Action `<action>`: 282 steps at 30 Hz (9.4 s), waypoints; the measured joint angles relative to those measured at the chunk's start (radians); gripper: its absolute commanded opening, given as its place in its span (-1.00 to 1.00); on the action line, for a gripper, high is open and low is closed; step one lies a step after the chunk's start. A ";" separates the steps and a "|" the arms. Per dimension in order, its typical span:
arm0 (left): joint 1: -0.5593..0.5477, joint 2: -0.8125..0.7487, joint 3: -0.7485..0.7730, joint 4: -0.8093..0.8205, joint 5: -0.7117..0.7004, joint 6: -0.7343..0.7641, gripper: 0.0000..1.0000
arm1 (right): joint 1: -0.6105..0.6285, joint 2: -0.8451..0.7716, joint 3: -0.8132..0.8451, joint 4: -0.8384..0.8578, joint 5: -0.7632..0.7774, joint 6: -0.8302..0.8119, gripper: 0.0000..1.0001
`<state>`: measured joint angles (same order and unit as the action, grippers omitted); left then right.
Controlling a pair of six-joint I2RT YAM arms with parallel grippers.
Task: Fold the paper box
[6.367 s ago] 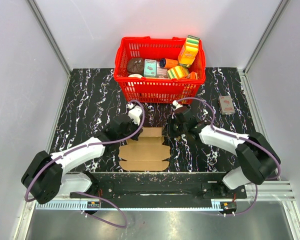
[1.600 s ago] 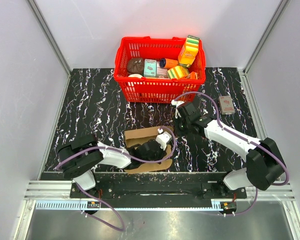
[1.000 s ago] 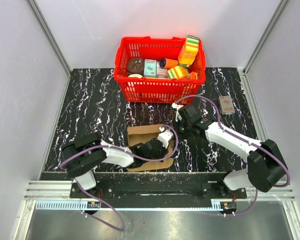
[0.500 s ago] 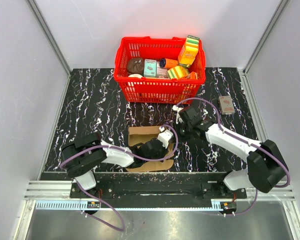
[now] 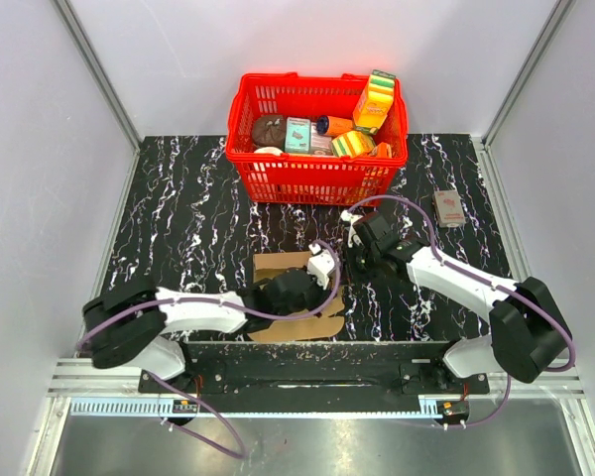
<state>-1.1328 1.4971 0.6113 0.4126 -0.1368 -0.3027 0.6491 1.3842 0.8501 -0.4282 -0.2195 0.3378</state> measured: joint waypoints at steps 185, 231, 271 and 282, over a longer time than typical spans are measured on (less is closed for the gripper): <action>0.239 -0.447 -0.133 -0.370 -0.050 -0.023 -1.00 | 0.060 0.251 -0.180 0.856 -0.096 -0.210 0.14; 0.240 -0.356 -0.133 -0.355 -0.024 -0.020 -1.00 | 0.055 0.448 -0.027 0.943 -0.212 -0.344 -0.01; 0.402 -0.432 -0.034 -0.521 -0.116 0.050 -1.00 | 0.051 0.497 0.003 0.982 -0.247 -0.340 -0.21; 0.409 -0.420 -0.041 -0.494 -0.114 0.053 -1.00 | 0.049 0.509 0.019 0.983 -0.266 -0.340 -0.10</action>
<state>-0.7242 1.0775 0.5701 -0.0811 -0.2508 -0.2501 0.6979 1.8931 0.8696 0.5545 -0.4858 -0.0021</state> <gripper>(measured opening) 0.020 0.439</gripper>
